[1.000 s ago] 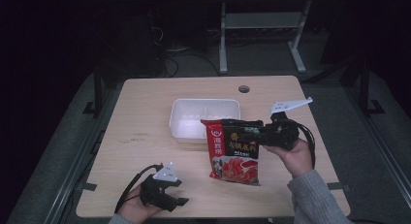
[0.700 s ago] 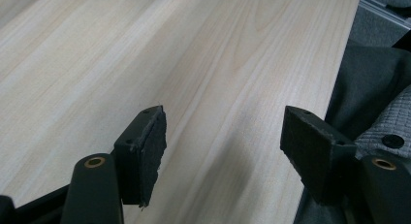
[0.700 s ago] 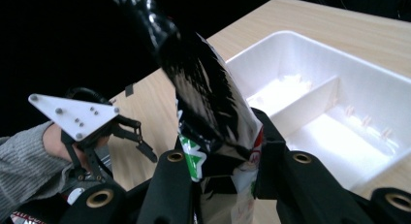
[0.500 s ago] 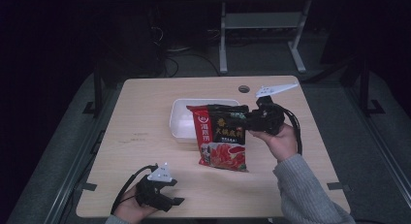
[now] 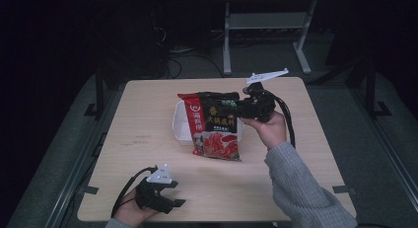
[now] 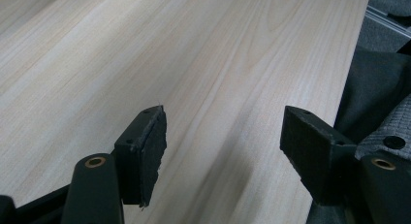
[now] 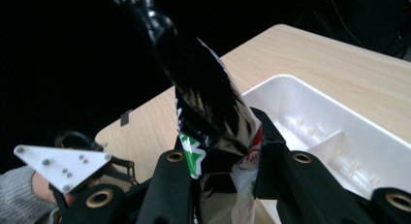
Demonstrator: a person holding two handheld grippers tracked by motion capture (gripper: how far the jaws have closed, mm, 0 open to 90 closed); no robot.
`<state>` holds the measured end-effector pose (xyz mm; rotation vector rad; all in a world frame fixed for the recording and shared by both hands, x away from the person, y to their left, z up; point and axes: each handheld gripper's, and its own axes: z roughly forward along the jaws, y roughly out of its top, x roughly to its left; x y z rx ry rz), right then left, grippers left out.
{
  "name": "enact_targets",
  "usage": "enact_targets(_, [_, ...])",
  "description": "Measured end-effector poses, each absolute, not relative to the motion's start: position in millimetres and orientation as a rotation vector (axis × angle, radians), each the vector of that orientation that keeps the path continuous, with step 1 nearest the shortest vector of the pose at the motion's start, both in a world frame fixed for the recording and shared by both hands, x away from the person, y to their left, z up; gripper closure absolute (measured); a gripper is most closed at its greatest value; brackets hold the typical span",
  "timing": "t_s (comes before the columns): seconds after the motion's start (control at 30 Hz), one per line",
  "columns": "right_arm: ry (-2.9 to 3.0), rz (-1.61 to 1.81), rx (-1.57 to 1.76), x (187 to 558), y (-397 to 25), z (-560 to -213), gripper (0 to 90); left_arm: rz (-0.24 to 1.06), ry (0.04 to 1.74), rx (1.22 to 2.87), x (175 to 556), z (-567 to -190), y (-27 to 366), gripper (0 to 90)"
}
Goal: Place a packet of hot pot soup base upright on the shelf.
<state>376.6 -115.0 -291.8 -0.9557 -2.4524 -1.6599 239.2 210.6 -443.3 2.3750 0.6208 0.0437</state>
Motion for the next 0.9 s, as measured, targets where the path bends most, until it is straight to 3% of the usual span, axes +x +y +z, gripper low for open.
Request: enact_targets(0.9, [-2.497,-1.688,-1.006,425.7,-69.9,-282.1,73.4,0.055,0.653,2.355,243.1,-442.9,217.1,30.8])
